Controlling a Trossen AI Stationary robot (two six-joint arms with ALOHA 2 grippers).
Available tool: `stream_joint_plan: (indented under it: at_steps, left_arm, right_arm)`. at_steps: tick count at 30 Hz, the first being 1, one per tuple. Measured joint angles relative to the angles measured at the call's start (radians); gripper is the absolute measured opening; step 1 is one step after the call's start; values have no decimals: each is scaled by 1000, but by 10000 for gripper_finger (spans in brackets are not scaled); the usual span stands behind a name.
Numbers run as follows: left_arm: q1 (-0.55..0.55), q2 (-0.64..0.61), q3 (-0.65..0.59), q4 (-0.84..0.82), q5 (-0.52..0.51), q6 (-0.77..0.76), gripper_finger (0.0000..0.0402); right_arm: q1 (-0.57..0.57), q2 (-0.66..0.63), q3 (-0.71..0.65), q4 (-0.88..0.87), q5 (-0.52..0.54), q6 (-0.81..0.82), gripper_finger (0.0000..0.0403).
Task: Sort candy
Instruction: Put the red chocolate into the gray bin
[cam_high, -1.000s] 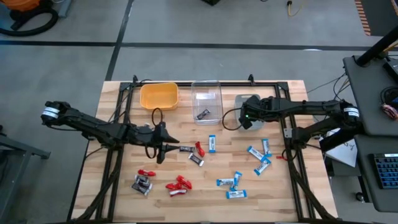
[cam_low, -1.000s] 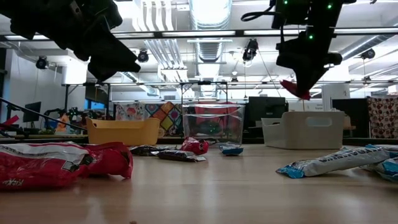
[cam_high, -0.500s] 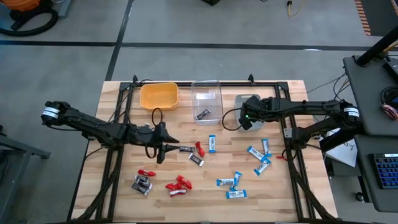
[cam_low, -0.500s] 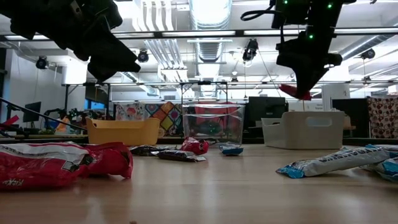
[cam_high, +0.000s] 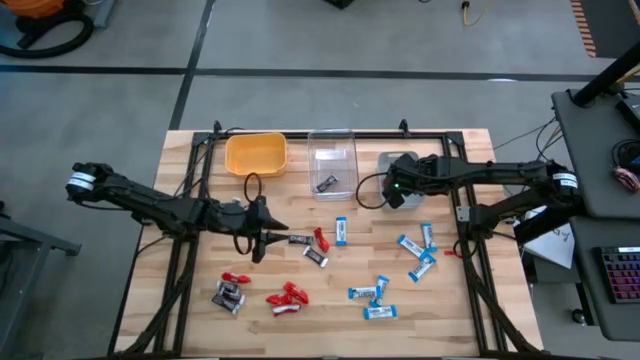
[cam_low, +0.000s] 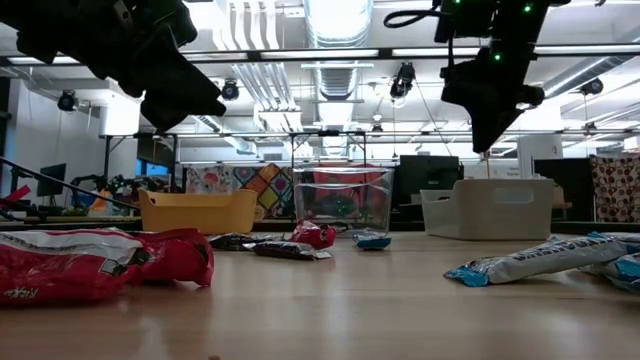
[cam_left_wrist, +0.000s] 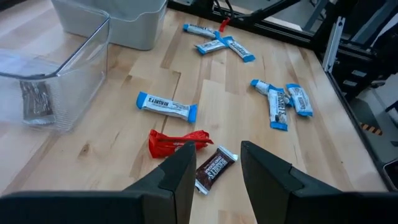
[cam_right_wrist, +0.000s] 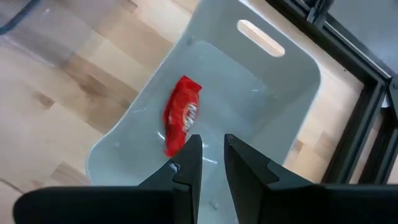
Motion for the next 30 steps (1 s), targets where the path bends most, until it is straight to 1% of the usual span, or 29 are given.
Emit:
stream_joint_plan:
  at_steps: [1, 3, 5, 6, 9, 12, 16, 20, 22, 26, 30]
  left_arm:
    - [0, 0, 0, 0, 12, -32, 111]
    - [-2, -1, 0, 0, 74, -105, 111]
    - [-24, 0, 0, -4, 134, -170, 111]
    - [-40, 1, 0, -9, 147, -196, 111]
    - [-103, 2, 1, -29, 159, -280, 111]
    - [-175, 2, 26, -109, 153, -393, 111]
    - [-282, 29, 115, -316, 133, -456, 111]
    - [-361, 94, 224, -516, 132, -468, 111]
    - [-392, 138, 271, -595, 126, -467, 111]
    - [-440, 230, 340, -729, 64, -456, 112]
    - [-473, 320, 387, -856, 59, -457, 121]
  right_arm:
    - [0, 0, 15, -1, -17, -1, 61]
    - [0, -1, 45, -7, -72, -22, 61]
    - [5, -2, 81, -6, -137, -72, 61]
    - [12, -2, 99, -4, -167, -102, 61]
    - [41, -2, 149, 0, -259, -189, 61]
    - [85, -2, 185, -1, -335, -208, 61]
    - [168, -2, 211, -2, -362, -208, 61]
    - [257, -2, 212, -1, -364, -156, 61]
    - [298, -2, 211, 1, -363, -126, 61]
    - [366, -2, 210, 5, -360, -66, 61]
    - [420, -2, 210, 0, -360, -21, 61]
